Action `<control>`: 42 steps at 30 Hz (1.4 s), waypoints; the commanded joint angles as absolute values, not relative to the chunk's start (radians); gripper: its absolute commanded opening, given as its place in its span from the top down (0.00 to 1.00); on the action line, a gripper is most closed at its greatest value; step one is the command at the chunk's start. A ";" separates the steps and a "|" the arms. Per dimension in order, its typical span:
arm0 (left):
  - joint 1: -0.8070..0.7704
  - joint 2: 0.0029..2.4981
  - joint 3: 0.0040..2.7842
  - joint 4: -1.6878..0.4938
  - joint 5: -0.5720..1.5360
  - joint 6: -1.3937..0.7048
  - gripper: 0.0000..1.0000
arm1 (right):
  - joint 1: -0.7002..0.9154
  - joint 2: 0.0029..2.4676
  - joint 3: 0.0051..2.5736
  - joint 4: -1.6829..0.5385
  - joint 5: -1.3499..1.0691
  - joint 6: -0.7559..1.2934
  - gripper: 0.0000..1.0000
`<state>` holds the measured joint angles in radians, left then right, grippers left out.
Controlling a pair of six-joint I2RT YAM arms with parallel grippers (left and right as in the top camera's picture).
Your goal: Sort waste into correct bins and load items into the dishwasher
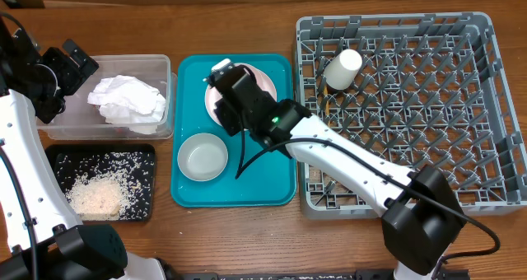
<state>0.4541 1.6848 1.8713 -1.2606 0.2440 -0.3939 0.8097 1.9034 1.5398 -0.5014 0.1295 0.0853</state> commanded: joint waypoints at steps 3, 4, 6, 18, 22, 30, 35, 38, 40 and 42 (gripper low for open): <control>0.458 1.679 1.893 -1.259 0.252 -0.405 0.00 | 0.671 1.853 1.659 -0.670 0.241 0.178 0.76; 0.458 1.679 1.893 -1.259 0.252 -0.405 0.00 | 0.636 1.847 1.692 -0.725 0.237 0.184 0.76; 0.458 1.679 1.893 -1.259 0.252 -0.405 0.00 | 0.575 1.844 1.742 -0.800 0.207 0.184 0.77; 0.458 1.679 1.893 -1.259 0.252 -0.405 0.00 | 0.274 1.860 1.719 -0.857 0.081 0.214 0.81; 0.458 1.679 1.893 -1.259 0.252 -0.405 0.00 | 0.218 1.874 1.680 -0.831 0.046 0.214 0.82; 0.458 1.679 1.893 -1.259 0.252 -0.405 0.00 | 0.193 1.911 1.612 -0.784 0.038 0.213 0.83; 0.458 1.679 1.893 -1.259 0.252 -0.405 0.00 | 0.193 1.978 1.588 -0.748 0.031 0.213 0.82; 0.458 1.679 1.893 -1.259 0.252 -0.405 0.00 | 0.193 2.026 1.579 -0.734 0.031 0.213 0.85; 0.458 1.679 1.893 -1.259 0.252 -0.405 0.00 | 0.193 2.049 1.577 -0.736 0.031 0.213 0.89; 0.458 1.679 1.893 -1.259 0.252 -0.405 0.00 | 0.193 2.055 1.577 -0.742 0.031 0.213 0.91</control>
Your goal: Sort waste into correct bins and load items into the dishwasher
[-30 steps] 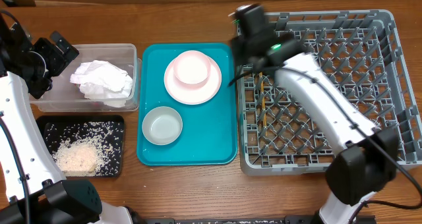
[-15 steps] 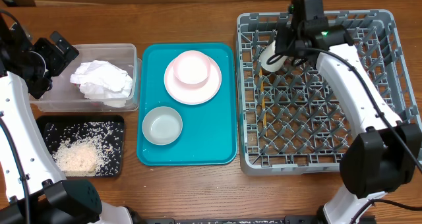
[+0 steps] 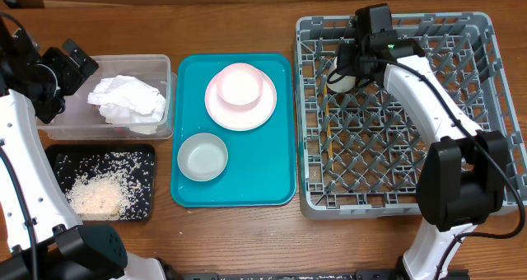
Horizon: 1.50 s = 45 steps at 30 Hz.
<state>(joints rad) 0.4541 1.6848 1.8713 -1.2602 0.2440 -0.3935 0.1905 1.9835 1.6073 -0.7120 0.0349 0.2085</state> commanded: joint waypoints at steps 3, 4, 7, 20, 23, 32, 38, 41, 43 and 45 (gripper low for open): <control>0.458 1.679 1.893 -1.259 0.252 -0.405 0.00 | 0.193 2.041 1.586 -0.741 0.031 0.213 0.91; 0.458 1.679 1.893 -1.259 0.252 -0.405 0.00 | 0.193 2.031 1.595 -0.742 0.031 0.213 0.91; 0.458 1.679 1.893 -1.259 0.252 -0.405 0.00 | 0.193 1.985 1.633 -0.759 0.030 0.209 0.91; 0.458 1.679 1.893 -1.259 0.252 -0.405 0.00 | 0.291 1.796 1.686 -0.826 -0.279 0.210 0.89; 0.458 1.679 1.893 -1.259 0.252 -0.405 0.00 | 0.351 1.797 1.662 -0.815 -0.278 0.210 0.89; 0.458 1.679 1.893 -1.259 0.252 -0.405 0.00 | 0.553 1.811 1.579 -0.697 -0.164 0.209 0.80; 0.458 1.679 1.893 -1.259 0.252 -0.405 0.00 | 0.661 1.856 1.530 -0.588 -0.090 0.207 0.67; 0.458 1.679 1.893 -1.259 0.252 -0.405 0.00 | 0.698 1.891 1.505 -0.522 -0.068 0.158 0.59; 0.458 1.679 1.893 -1.259 0.252 -0.405 0.00 | 0.712 1.923 1.496 -0.488 -0.067 0.144 0.54; 0.458 1.679 1.893 -1.259 0.252 -0.405 0.00 | 0.719 1.952 1.496 -0.471 -0.068 0.144 0.49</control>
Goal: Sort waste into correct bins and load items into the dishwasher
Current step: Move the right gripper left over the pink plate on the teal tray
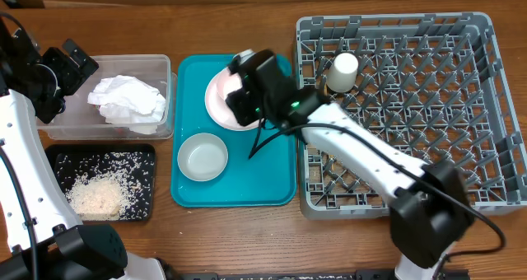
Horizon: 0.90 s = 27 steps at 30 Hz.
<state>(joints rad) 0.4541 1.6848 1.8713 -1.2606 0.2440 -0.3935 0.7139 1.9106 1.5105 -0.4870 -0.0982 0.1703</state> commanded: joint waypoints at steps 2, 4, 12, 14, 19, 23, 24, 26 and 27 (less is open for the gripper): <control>0.458 1.679 1.893 -1.259 0.252 -0.405 0.00 | 0.721 1.985 1.496 -0.442 -0.068 0.142 0.44; 0.458 1.679 1.893 -1.259 0.252 -0.405 0.00 | 0.721 2.014 1.496 -0.413 -0.067 0.107 0.41; 0.458 1.679 1.893 -1.259 0.252 -0.405 0.00 | 0.721 2.096 1.496 -0.279 -0.067 -0.091 0.35; 0.458 1.679 1.893 -1.259 0.252 -0.405 0.00 | 0.720 2.105 1.496 -0.249 -0.066 -0.123 0.34; 0.458 1.679 1.893 -1.259 0.252 -0.405 0.00 | 0.717 2.112 1.496 -0.200 -0.009 -0.141 0.32; 0.458 1.679 1.893 -1.259 0.252 -0.405 0.00 | 0.717 2.128 1.496 -0.167 -0.008 -0.178 0.32; 0.458 1.679 1.893 -1.259 0.252 -0.405 0.00 | 0.717 2.137 1.496 -0.161 -0.008 -0.189 0.33; 0.458 1.679 1.893 -1.259 0.252 -0.405 0.00 | 0.716 2.154 1.496 -0.157 -0.008 -0.192 0.33; 0.458 1.679 1.893 -1.259 0.252 -0.405 0.00 | 0.716 2.158 1.496 -0.159 -0.008 -0.192 0.33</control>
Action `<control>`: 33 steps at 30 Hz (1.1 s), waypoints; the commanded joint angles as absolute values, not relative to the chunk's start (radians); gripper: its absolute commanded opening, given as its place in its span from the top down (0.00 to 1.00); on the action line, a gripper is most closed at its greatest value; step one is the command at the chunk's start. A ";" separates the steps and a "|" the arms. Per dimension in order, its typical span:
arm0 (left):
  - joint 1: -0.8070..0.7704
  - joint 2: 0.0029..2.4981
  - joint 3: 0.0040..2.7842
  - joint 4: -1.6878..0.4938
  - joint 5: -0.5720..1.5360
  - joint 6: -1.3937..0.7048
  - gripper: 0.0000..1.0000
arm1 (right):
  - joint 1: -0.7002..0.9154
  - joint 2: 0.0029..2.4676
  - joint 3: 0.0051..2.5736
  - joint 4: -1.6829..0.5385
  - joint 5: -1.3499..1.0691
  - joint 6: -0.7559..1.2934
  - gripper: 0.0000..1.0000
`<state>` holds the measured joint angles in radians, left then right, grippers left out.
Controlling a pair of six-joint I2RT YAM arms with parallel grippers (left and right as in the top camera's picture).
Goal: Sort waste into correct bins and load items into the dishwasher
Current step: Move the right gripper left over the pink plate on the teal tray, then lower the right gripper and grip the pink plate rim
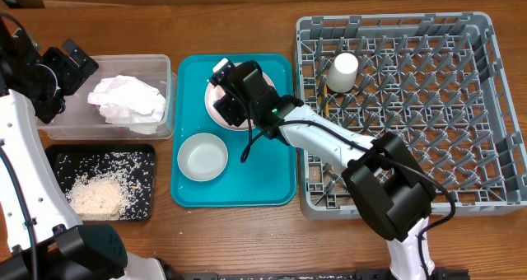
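On the teal tray point(235, 185), my right gripper point(225, 89) hangs over the pink plate point(209, 99) and covers most of it, along with the pink bowl on it. Its jaws cannot be made out from above. A pale empty bowl point(202, 157) sits in the tray's front left. A white cup point(342, 72) stands in the grey dish rack point(395, 115) near its back left corner. My left gripper point(70, 66) is open and empty above the left end of the clear bin point(165, 66).
The clear bin holds crumpled white paper point(126, 99). A black tray point(58, 156) with loose rice point(95, 193) lies in front of it. My right arm stretches from the front right across the rack's left edge.
My right gripper has shifted a little left and toward the back over the pink plate. The cup, the bowls and my left arm are where they were.
My right gripper was first over the pink plate on the tray. Then it was at the rack beside the white cup, leaving the plate and pink bowl in plain view. Later it was back over the plate, where it now hangs. My left arm has not moved.
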<state>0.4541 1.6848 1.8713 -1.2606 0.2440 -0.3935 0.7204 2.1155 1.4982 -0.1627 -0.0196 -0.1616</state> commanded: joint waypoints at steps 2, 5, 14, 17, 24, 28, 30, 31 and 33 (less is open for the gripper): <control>0.458 1.679 1.893 -1.259 0.252 -0.405 0.00 | 0.716 2.170 1.496 -0.167 -0.008 -0.192 0.33; 0.458 1.679 1.893 -1.259 0.252 -0.405 0.00 | 0.716 2.174 1.496 -0.178 -0.008 -0.192 0.33; 0.458 1.679 1.893 -1.259 0.252 -0.405 0.00 | 0.716 2.167 1.501 -0.259 -0.008 -0.191 0.39; 0.458 1.679 1.893 -1.259 0.252 -0.405 0.00 | 0.716 2.140 1.501 -0.273 -0.008 -0.191 0.48; 0.458 1.679 1.893 -1.259 0.252 -0.405 0.00 | 0.716 2.038 1.501 -0.334 -0.008 -0.187 0.58; 0.458 1.679 1.893 -1.259 0.252 -0.405 0.00 | 0.716 2.018 1.501 -0.382 -0.008 -0.187 0.62; 0.458 1.679 1.893 -1.259 0.252 -0.405 0.00 | 0.716 2.018 1.501 -0.400 -0.009 -0.187 0.61; 0.458 1.679 1.893 -1.259 0.252 -0.405 0.00 | 0.716 2.018 1.501 -0.407 -0.008 -0.188 0.61; 0.458 1.679 1.893 -1.259 0.252 -0.405 0.00 | 0.716 2.018 1.501 -0.405 -0.009 -0.188 0.61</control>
